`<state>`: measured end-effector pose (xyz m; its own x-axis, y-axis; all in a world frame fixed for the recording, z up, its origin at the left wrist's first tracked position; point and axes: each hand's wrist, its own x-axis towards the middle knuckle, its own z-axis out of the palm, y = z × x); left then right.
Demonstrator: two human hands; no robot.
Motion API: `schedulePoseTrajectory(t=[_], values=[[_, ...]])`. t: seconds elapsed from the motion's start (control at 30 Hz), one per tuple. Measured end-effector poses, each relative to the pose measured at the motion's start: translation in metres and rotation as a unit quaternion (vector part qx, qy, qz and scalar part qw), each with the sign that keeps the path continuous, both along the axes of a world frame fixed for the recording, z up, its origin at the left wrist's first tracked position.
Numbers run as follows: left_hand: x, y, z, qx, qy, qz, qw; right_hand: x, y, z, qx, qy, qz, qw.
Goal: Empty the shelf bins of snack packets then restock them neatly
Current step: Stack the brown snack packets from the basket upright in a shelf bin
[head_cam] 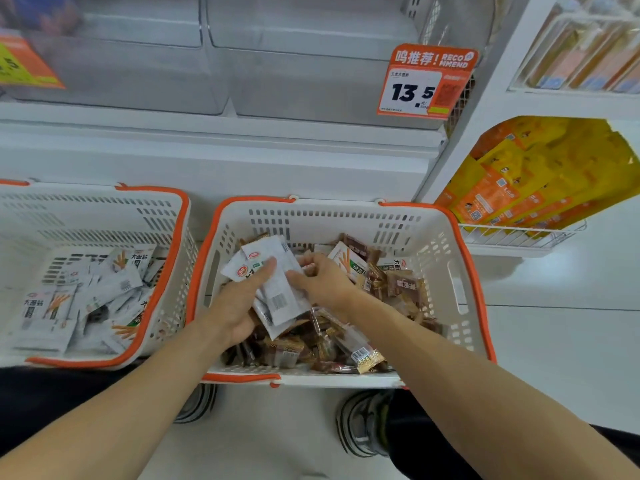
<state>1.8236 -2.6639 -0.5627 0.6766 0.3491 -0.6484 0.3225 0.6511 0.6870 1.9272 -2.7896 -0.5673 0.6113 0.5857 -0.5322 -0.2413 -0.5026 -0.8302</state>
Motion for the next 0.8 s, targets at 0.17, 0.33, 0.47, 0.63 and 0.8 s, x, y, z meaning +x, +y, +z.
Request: schedulePoseTrajectory(t=[0.17, 0.33, 0.47, 0.63, 0.8], values=[[-0.002, 0.007, -0.01, 0.024, 0.047, 0.009, 0.999, 0.018, -0.01, -0.003, -0.076, -0.105, 0.163, 0.978], [0.001, 0.014, -0.014, 0.045, 0.064, -0.019, 0.997, 0.071, -0.042, -0.026, -0.256, -0.217, 0.12, 0.934], [0.006, 0.017, -0.02, 0.042, 0.084, -0.042, 0.995, 0.085, -0.057, -0.053, -0.309, -0.244, 0.129, 0.91], [0.016, 0.021, -0.032, 0.024, 0.091, -0.058, 0.994, 0.094, -0.041, -0.08, -0.353, -0.272, 0.136, 0.885], [0.02, 0.029, -0.04, 0.016, 0.112, -0.026, 0.993, 0.101, -0.002, -0.069, -0.241, -0.266, 0.16, 0.919]])
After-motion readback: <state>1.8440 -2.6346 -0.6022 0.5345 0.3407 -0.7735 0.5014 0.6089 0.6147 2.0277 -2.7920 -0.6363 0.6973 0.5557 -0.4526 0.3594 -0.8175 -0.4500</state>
